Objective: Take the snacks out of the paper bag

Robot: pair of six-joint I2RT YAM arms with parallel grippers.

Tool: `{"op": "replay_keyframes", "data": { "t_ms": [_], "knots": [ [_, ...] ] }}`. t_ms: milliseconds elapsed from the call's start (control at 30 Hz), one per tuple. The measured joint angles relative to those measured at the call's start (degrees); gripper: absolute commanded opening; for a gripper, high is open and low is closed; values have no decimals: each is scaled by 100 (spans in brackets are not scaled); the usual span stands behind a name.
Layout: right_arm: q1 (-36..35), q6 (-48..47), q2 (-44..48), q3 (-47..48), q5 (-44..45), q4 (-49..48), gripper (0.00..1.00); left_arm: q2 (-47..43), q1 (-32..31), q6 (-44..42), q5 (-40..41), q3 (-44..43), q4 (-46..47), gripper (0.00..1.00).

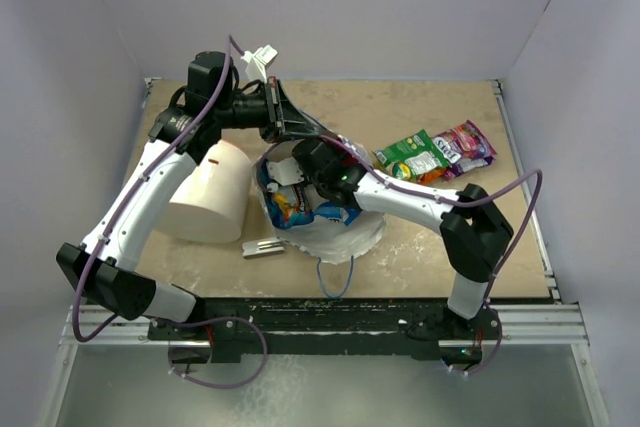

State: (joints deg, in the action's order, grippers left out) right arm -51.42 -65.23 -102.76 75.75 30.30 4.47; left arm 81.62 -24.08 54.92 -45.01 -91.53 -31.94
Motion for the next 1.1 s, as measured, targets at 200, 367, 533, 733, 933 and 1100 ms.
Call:
{"op": "replay_keyframes", "data": {
  "t_ms": [200,367,533,733,933,1100],
  "knots": [
    [-149,245,404,-4,-321,361,0,0,0,0,28,-31,-11,0],
    [-479,542,1126,-98,-688,791,0,0,0,0,33,-101,-7,0],
    [-820,866,1980,-297,-1178,1366,0,0,0,2,59,-103,-33,0],
    [-905,1370,2905,-323,-2017,1971,0,0,-2,0,94,-103,-37,0],
    [-901,2271,3534,103,-2811,2409,0,0,-2,2,136,-103,-42,0],
    [-901,3005,3611,890,-3198,2555,0,4,-2,2,186,-103,-48,0]
  ]
}}
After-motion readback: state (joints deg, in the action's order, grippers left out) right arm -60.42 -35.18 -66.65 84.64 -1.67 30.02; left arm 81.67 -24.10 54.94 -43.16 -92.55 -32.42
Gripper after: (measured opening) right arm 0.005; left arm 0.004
